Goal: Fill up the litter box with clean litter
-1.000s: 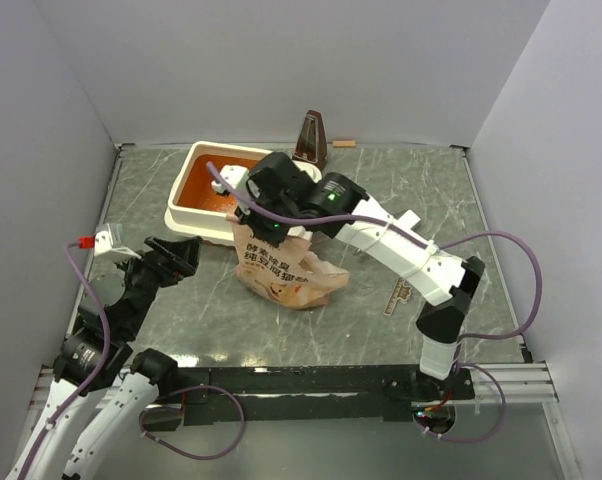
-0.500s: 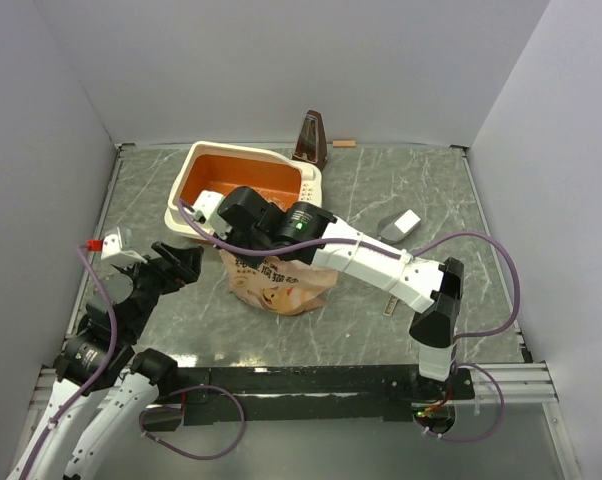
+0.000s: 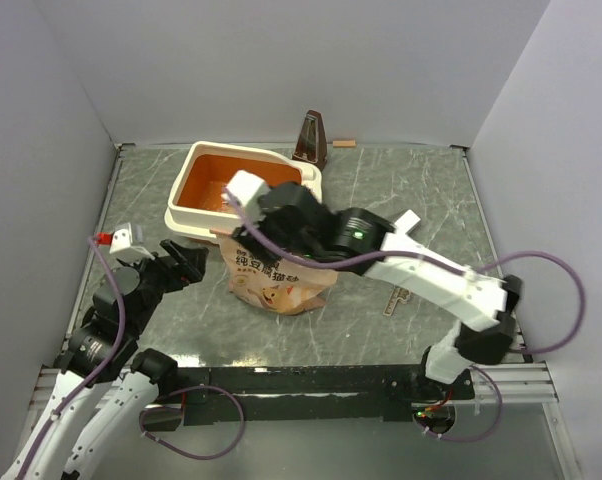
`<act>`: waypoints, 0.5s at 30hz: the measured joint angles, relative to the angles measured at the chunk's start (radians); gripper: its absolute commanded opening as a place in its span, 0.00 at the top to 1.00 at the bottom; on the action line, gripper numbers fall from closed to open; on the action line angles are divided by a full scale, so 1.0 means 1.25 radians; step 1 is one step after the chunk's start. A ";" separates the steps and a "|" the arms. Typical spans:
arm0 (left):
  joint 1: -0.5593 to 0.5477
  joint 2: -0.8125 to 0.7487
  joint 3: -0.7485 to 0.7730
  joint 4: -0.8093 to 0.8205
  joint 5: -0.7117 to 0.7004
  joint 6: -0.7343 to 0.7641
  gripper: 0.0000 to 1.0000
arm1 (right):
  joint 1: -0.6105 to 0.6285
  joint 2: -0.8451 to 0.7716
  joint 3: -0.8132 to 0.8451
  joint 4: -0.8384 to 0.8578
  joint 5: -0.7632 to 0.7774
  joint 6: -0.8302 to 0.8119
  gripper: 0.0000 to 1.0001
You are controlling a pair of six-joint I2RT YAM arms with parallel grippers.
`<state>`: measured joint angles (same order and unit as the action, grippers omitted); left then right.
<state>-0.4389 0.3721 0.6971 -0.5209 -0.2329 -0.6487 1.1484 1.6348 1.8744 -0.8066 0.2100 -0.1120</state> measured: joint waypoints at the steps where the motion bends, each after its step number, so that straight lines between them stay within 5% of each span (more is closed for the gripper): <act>1: 0.000 0.006 0.002 0.000 0.004 0.001 0.09 | -0.003 -0.030 -0.023 0.003 0.009 -0.001 0.30; 5: 0.000 0.018 0.022 -0.001 0.030 0.008 0.09 | -0.063 -0.207 -0.204 0.034 0.007 0.016 0.31; 9: 0.000 0.012 0.037 0.001 0.045 0.015 0.09 | -0.247 -0.405 -0.436 0.093 -0.037 0.065 0.31; 15: 0.000 0.009 0.040 0.000 0.054 0.029 0.09 | -0.375 -0.487 -0.612 0.164 -0.102 0.129 0.29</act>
<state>-0.4389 0.3832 0.7475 -0.5209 -0.1658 -0.6128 0.6800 1.0264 1.1088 -0.6022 0.0822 0.0498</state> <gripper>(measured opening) 0.912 0.697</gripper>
